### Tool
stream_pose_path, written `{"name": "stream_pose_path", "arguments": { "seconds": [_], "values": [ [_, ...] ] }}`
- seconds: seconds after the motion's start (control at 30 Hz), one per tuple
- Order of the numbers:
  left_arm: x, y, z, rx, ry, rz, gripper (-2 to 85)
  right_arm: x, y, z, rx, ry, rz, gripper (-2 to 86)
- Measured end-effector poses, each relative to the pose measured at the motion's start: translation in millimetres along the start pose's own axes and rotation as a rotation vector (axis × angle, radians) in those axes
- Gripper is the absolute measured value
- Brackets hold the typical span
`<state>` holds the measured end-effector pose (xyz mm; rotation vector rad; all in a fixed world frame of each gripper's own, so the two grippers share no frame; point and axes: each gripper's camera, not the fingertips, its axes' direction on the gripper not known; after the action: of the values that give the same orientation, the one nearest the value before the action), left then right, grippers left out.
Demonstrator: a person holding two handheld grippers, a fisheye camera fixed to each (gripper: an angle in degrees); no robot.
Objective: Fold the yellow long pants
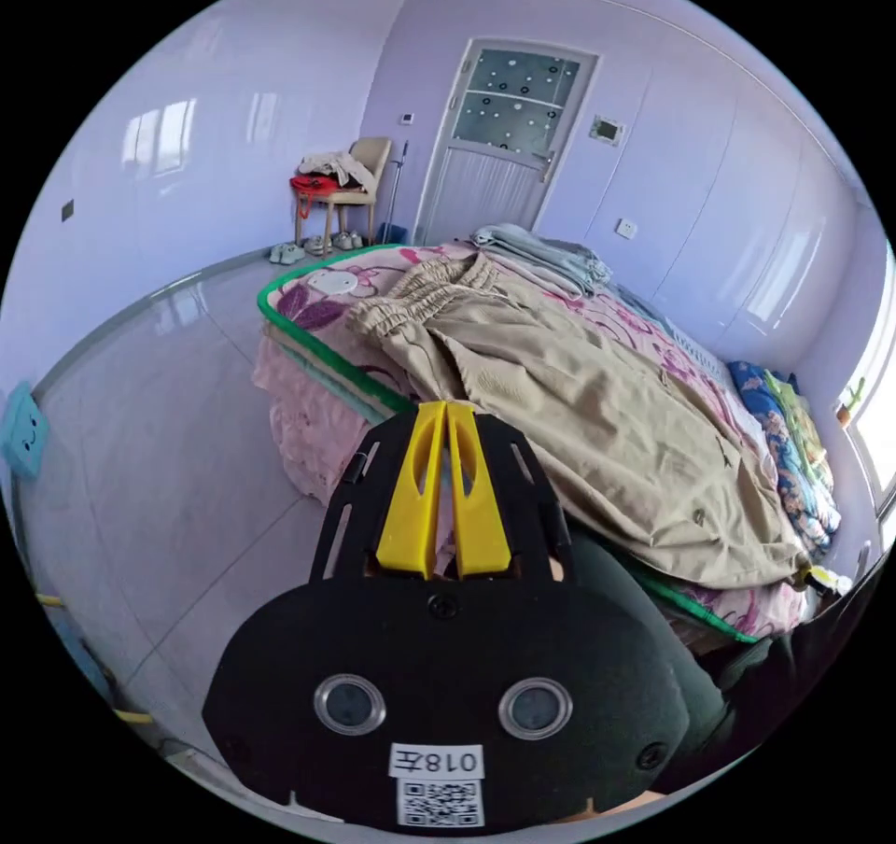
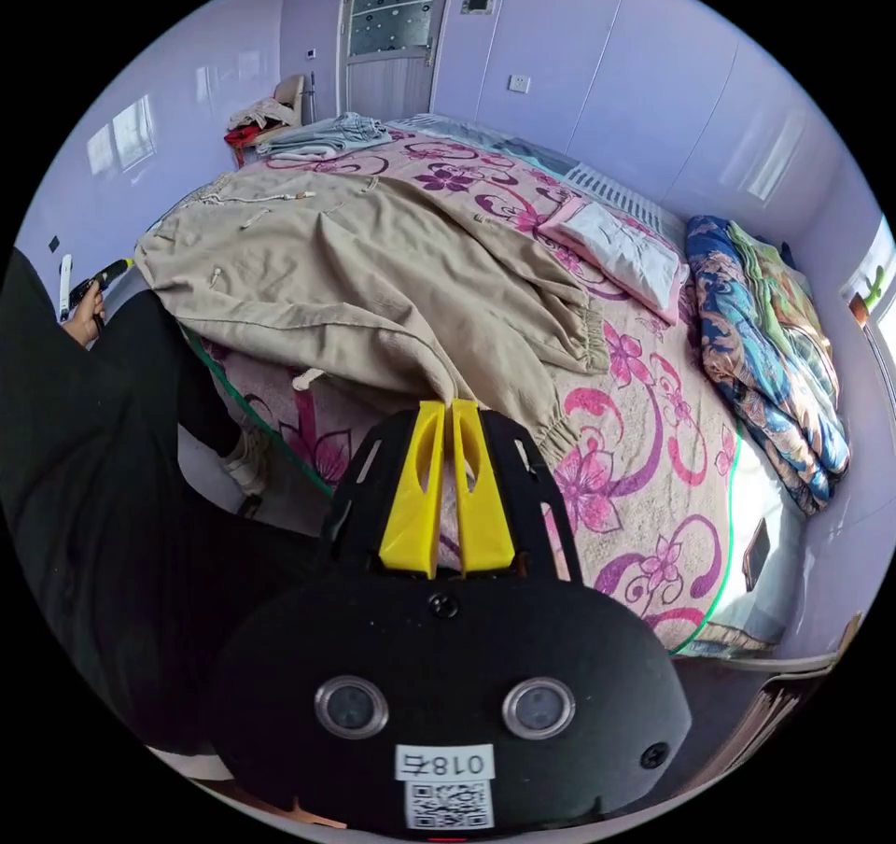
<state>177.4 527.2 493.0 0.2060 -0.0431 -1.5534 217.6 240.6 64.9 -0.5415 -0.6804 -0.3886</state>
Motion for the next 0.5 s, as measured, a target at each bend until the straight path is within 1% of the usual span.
{"name": "stream_pose_path", "arguments": {
  "seconds": [0.13,0.2,0.23,0.3,0.33,0.4,0.5],
  "values": [
    [-46.9,14.2,9.3,0.017,0.111,-0.094,0.3,3.4,24.0,-6.5,0.042,-0.012,0.091,-0.6],
    [-82.4,25.5,10.9,0.067,0.184,-0.193,4.0,6.2,32.2,-13.8,0.075,-0.017,0.119,-0.6],
    [-92.7,28.3,12.5,0.074,0.205,-0.228,5.1,6.1,37.0,-18.6,0.083,-0.012,0.121,-0.6],
    [-129.3,34.6,23.1,0.078,0.305,-0.333,9.7,4.0,44.9,-25.4,0.086,0.005,0.109,-0.6],
    [-137.0,34.8,26.5,0.075,0.327,-0.351,10.7,3.2,50.9,-29.4,0.087,0.008,0.105,-0.6],
    [-163.7,30.9,47.8,0.001,0.396,-0.412,15.6,3.3,60.3,-33.1,0.080,0.007,0.104,-0.6],
    [-186.3,26.1,74.3,-0.095,0.384,-0.437,17.8,7.0,76.0,-34.6,0.055,0.004,0.110,-0.3]
  ]
}}
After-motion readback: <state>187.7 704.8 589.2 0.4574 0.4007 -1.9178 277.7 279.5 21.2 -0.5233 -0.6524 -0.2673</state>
